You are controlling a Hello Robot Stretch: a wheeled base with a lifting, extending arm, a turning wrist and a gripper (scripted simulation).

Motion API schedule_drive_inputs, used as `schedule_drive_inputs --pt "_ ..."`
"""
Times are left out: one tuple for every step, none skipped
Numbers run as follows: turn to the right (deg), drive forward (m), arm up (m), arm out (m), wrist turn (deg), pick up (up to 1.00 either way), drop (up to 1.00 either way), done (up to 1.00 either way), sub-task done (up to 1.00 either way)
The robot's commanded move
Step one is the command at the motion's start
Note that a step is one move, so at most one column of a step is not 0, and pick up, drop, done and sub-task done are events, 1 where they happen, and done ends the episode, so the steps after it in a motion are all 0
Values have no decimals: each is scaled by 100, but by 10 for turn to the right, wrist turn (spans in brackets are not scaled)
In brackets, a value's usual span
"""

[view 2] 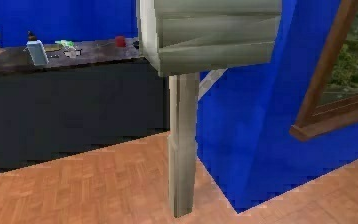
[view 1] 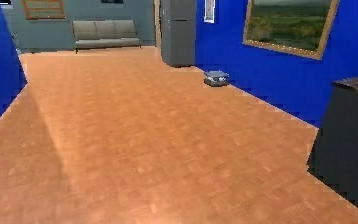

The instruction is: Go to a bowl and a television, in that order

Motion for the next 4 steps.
schedule_drive_inputs --pt "240 0 0 0 0 0 0 0 0" --pt "0 10 0 0 0 0 0 0 0" --pt "0 45 0 0 0 0 0 0 0" --pt "420 0 0 0 0 0 0 0 0"
